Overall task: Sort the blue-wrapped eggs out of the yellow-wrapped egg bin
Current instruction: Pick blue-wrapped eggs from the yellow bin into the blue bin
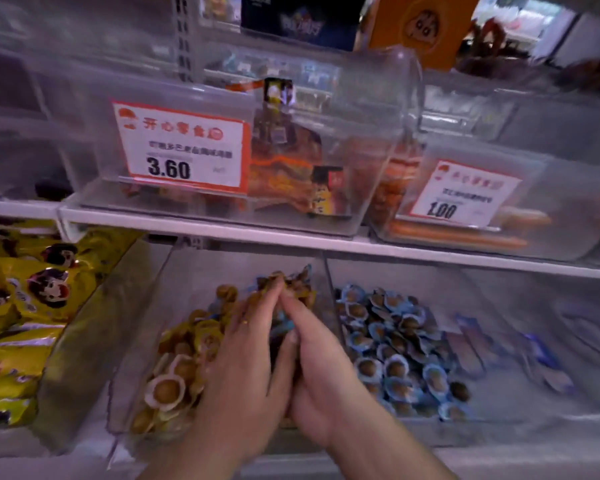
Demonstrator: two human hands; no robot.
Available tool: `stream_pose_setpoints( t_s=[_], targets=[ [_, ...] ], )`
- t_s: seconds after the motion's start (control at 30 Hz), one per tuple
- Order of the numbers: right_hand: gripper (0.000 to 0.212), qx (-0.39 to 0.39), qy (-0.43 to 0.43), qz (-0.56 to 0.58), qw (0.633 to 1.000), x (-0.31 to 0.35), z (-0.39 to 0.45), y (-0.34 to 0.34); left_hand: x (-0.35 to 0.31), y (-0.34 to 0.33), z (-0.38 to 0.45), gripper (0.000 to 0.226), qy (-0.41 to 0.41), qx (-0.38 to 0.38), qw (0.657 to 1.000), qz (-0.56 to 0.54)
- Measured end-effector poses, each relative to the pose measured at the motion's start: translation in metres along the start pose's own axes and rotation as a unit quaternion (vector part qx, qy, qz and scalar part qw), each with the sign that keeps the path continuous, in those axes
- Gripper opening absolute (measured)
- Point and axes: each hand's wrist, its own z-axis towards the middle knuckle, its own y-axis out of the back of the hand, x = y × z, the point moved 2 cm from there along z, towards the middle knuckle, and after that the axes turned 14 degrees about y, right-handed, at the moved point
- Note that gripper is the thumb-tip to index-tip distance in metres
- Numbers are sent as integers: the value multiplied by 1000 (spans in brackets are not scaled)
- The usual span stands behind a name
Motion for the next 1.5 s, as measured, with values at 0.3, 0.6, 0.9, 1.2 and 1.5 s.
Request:
stream_pose_setpoints(
  t_s=[0.3, 0.6, 0.9, 1.2, 1.5],
  targets=[
    [20, -27, 287, -264, 921, 76, 35, 70, -1, -15, 15, 51, -17, 90, 996, 4],
    [30, -148, 210, -381, 888, 98, 84, 146, 26, 17, 32, 46, -25, 88, 976, 196],
    [33, 116, 397, -528, 741, 58, 51, 48, 55, 101, 28, 30, -23, -104, 970, 217],
    [38, 356, 170, -770, 501, -42, 164, -62, 91, 119, 28, 43, 92, -42, 989, 106],
    [54, 345, 18, -863, 368, -71, 203, -59, 90, 118, 31, 43, 88, -9, 992, 85]
  ],
)
